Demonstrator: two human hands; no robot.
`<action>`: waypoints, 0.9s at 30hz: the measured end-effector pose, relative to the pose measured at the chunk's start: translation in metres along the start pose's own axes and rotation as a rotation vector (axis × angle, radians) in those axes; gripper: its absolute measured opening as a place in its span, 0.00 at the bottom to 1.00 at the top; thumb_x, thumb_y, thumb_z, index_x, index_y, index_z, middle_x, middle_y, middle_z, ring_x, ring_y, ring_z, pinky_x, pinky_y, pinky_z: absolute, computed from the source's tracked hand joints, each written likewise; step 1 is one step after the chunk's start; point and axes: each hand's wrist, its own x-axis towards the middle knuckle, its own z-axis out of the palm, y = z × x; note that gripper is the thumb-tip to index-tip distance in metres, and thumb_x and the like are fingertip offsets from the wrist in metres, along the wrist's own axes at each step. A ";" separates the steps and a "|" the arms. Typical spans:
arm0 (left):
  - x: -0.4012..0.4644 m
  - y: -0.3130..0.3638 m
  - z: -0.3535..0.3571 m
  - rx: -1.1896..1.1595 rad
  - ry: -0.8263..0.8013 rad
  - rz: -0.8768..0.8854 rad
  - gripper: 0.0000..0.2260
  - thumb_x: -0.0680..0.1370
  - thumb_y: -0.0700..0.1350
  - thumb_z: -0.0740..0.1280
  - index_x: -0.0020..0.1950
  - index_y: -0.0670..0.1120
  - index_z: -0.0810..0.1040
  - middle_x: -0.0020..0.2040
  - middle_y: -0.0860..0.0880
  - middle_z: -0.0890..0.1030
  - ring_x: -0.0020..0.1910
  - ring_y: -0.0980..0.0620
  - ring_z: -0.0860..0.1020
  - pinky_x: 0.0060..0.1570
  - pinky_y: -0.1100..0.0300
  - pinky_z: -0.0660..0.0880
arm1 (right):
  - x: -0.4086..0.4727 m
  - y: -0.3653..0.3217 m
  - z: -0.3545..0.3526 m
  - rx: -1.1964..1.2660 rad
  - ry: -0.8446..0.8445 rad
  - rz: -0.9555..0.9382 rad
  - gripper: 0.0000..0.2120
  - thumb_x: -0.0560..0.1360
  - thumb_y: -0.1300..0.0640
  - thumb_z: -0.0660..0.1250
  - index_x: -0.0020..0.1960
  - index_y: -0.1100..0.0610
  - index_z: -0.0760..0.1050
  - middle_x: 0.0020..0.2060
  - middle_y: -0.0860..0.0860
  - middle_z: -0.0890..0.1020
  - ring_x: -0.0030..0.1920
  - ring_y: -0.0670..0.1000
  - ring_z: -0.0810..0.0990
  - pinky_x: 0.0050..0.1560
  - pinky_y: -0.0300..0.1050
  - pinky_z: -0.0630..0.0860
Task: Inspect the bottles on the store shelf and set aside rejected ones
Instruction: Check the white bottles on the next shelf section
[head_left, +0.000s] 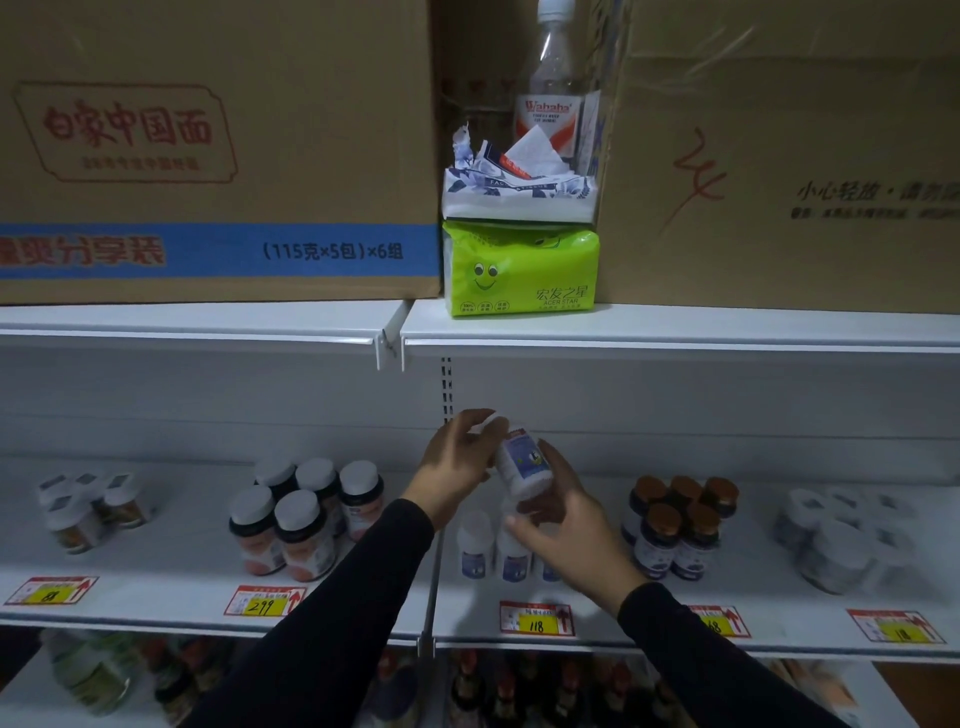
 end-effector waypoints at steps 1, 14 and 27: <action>0.002 -0.001 0.001 0.001 0.010 -0.025 0.13 0.81 0.54 0.62 0.59 0.48 0.77 0.48 0.48 0.82 0.42 0.52 0.79 0.39 0.60 0.73 | -0.001 -0.003 0.001 -0.045 -0.009 -0.031 0.39 0.72 0.51 0.74 0.76 0.41 0.56 0.53 0.45 0.80 0.50 0.40 0.80 0.52 0.39 0.79; 0.002 -0.006 -0.002 -0.060 0.025 -0.339 0.15 0.82 0.56 0.59 0.44 0.49 0.78 0.36 0.45 0.78 0.35 0.48 0.74 0.36 0.60 0.70 | -0.002 -0.003 0.007 -0.101 0.001 -0.173 0.37 0.72 0.54 0.73 0.67 0.29 0.55 0.44 0.45 0.82 0.47 0.42 0.81 0.50 0.33 0.76; -0.009 0.004 -0.005 0.057 -0.225 0.226 0.19 0.70 0.40 0.77 0.58 0.53 0.81 0.56 0.54 0.83 0.57 0.58 0.80 0.60 0.59 0.76 | 0.014 0.012 -0.004 0.063 0.072 -0.042 0.27 0.75 0.54 0.72 0.66 0.35 0.65 0.58 0.43 0.80 0.56 0.38 0.79 0.57 0.37 0.77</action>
